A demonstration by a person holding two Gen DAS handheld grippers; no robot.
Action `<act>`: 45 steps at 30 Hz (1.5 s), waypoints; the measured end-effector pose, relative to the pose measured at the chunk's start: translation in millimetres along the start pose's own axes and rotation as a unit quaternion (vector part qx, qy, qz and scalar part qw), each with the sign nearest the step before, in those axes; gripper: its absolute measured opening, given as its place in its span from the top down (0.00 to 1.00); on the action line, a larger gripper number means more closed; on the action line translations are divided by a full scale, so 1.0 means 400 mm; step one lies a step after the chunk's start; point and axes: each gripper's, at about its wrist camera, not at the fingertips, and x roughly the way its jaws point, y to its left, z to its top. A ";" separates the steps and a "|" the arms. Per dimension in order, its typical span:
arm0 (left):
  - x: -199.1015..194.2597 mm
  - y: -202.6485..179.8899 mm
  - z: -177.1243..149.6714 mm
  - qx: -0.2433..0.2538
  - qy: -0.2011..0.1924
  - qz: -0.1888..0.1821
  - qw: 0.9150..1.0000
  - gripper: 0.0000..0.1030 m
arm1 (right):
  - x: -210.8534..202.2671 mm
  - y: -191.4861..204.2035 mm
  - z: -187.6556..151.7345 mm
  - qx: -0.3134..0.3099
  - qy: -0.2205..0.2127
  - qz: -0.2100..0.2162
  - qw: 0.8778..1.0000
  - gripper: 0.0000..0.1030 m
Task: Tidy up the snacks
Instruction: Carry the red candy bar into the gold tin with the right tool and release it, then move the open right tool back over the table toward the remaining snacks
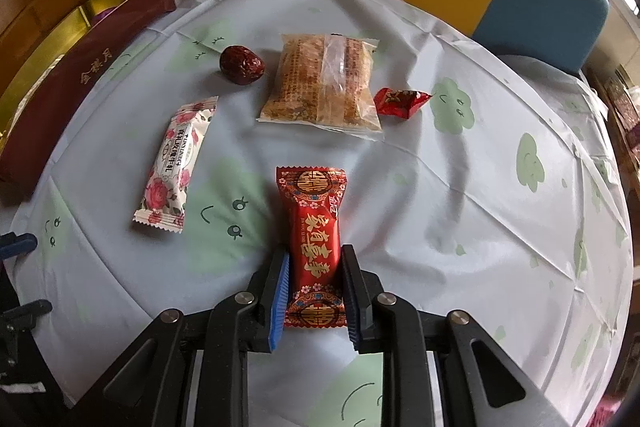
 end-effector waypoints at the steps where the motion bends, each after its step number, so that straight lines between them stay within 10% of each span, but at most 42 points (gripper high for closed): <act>1: 0.002 0.002 -0.001 -0.003 -0.001 -0.003 1.000 0.54 | 0.001 -0.001 0.003 0.007 0.003 -0.003 1.000 0.77; 10: -0.007 0.000 -0.020 -0.008 -0.023 -0.008 1.000 0.54 | -0.080 0.025 0.059 0.035 -0.022 0.017 0.999 0.78; 28: -0.010 0.011 -0.031 -0.020 -0.044 -0.021 0.999 0.54 | -0.163 0.488 0.352 -0.139 -0.067 0.181 0.971 0.75; 45: -0.010 0.008 -0.031 -0.021 -0.044 -0.016 0.999 0.54 | -0.140 0.433 0.290 -0.095 -0.076 0.182 0.976 0.69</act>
